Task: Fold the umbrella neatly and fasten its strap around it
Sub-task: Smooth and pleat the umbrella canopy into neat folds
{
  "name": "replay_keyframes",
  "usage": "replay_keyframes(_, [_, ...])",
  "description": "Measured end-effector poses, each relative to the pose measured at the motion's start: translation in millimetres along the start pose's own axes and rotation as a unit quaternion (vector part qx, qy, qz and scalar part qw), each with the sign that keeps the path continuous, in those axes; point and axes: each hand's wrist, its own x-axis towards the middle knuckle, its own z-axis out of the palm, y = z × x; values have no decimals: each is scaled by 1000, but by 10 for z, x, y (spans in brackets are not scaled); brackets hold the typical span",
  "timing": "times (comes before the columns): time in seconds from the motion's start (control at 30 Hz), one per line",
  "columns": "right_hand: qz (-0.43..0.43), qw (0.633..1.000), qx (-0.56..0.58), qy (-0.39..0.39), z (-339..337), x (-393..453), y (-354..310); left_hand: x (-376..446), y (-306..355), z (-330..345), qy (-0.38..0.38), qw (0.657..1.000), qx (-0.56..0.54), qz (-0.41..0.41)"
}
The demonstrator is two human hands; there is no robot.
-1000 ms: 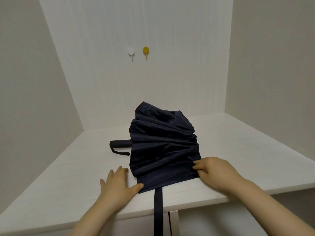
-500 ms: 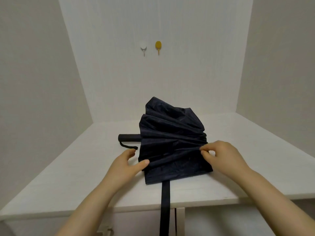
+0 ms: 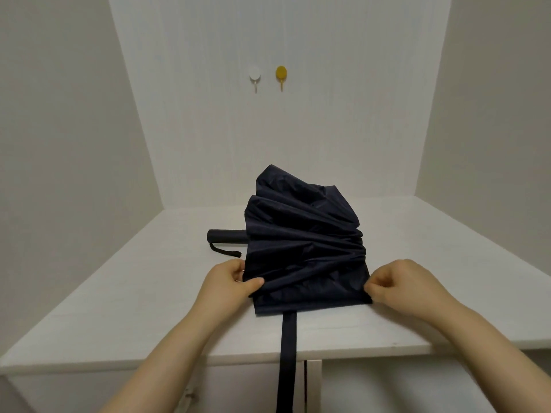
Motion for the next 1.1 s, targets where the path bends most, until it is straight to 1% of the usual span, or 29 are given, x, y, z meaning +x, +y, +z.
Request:
replay_keyframes(0.07, [24,1000,4,14,-51,23,8,14,12,-3,15,1000,-18,8])
replay_keyframes(0.17, [41,994,57,80,-77,83,-26,32,42,-20,22,997,-68,8])
replay_keyframes(0.23, [24,989,104,103,-39,136,-82,27,66,-21,21,995,-101,4])
replay_keyframes(0.33, [-15,985,145,93,53,219,-205,13,95,-6,10,985,-173,-7])
replay_keyframes(0.37, [-25,987,133,87,87,249,-242,8,104,2,6,981,-195,-13])
replay_keyframes(0.43, [-43,993,70,86,148,315,-302,2,123,18,2,973,-229,-25])
replay_keyframes(0.5, [-47,993,2,106,179,371,-364,0,142,32,1,970,-242,-32])
replay_keyframes(0.57, [-44,991,-31,123,199,429,-413,-4,155,43,3,969,-243,-31])
replay_keyframes(0.63, [-50,991,-68,108,208,482,-455,-3,163,51,2,969,-246,-29])
replay_keyframes(0.73, [-62,988,-125,60,186,503,-488,6,177,56,-5,969,-247,-23])
replay_keyframes(0.8, [-64,985,-150,51,165,497,-487,14,188,58,-7,966,-257,-23])
replay_keyframes(0.93, [-93,966,-227,85,197,499,-476,32,219,65,-11,962,-274,-22])
replay_keyframes(1.03, [-123,955,-246,112,236,513,-461,24,253,74,-16,961,-275,-15])
replay_keyframes(1.1, [-158,940,-236,187,236,545,-428,20,267,71,-16,964,-266,-8])
